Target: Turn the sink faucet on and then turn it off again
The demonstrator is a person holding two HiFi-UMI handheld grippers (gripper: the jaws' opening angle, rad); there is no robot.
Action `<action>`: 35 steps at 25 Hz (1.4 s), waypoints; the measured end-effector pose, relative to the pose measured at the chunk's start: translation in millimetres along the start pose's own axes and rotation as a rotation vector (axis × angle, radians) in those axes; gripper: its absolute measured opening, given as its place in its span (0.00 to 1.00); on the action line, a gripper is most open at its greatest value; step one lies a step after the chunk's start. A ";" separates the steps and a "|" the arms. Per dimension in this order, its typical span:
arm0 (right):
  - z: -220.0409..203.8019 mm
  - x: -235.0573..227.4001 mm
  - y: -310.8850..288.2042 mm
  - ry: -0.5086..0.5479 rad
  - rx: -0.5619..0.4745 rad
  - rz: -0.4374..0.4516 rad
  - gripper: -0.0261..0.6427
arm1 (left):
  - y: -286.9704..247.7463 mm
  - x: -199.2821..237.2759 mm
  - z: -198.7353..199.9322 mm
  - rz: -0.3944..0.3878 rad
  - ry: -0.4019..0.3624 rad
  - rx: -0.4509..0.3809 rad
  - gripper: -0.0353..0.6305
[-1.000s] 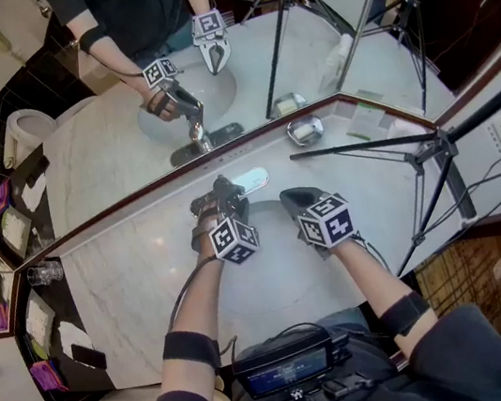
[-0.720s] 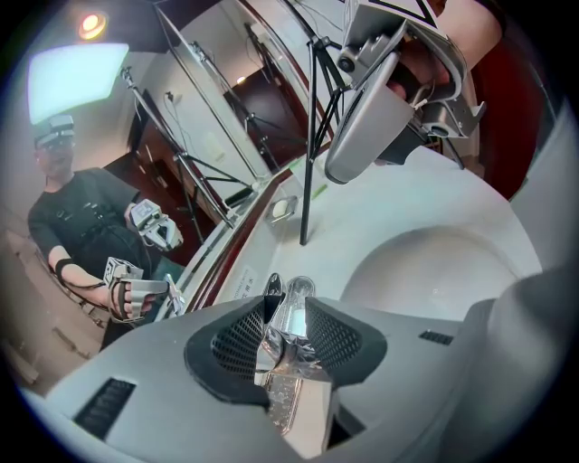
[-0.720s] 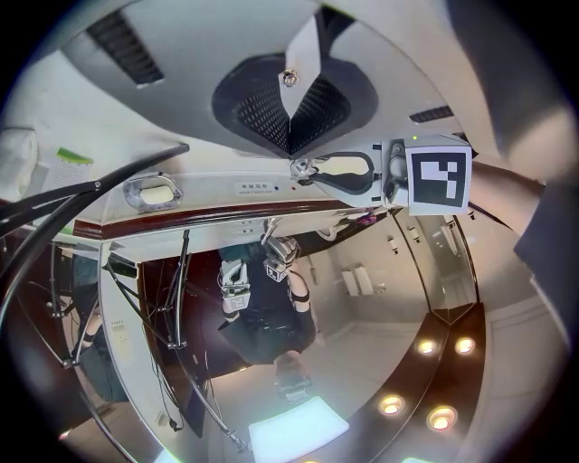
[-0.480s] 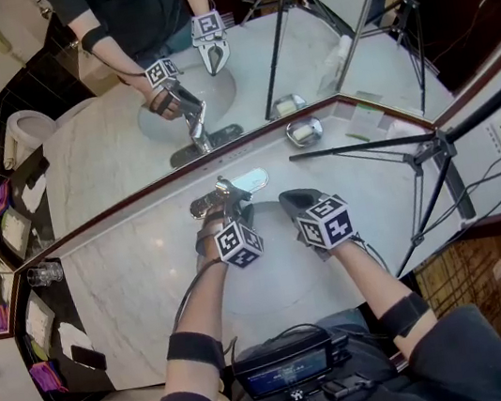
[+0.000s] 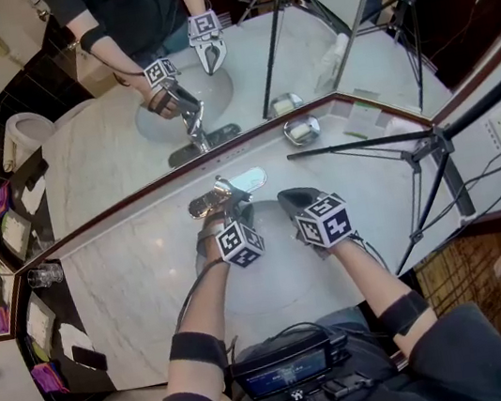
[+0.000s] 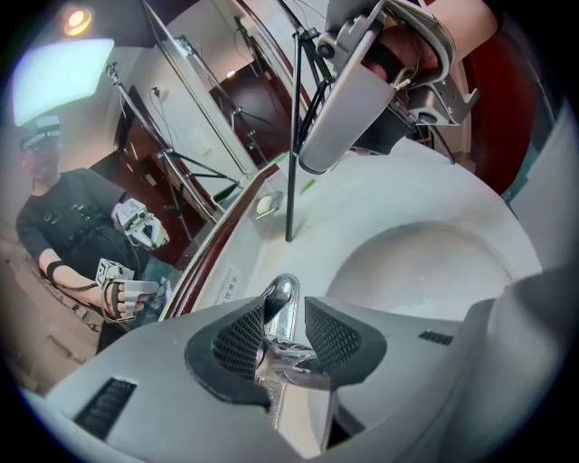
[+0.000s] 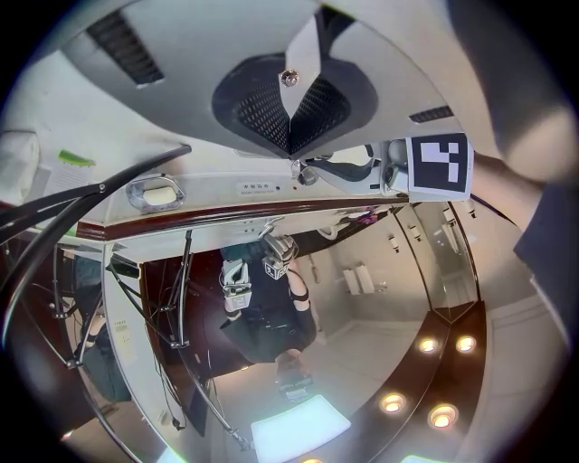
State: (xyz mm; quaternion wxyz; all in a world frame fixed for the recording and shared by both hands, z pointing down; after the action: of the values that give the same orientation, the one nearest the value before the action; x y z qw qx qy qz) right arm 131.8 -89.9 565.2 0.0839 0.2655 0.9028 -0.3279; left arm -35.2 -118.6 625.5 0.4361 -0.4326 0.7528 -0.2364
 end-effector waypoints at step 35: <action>21.7 48.5 17.8 0.111 -0.040 0.057 0.07 | 188.4 19.5 -78.3 0.311 0.898 -0.280 0.06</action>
State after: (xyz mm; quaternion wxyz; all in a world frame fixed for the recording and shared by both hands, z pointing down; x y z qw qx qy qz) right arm 99.9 -71.7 522.9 0.0485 0.3071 0.9045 -0.2920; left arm -191.3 -40.1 518.2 0.0365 -0.2247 0.9466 -0.2282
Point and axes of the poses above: the fingertips, and each gripper's own axes: y backward along the fingers, x to its left, z out of its top, the point moved 10 cm from there along y, backward along the fingers
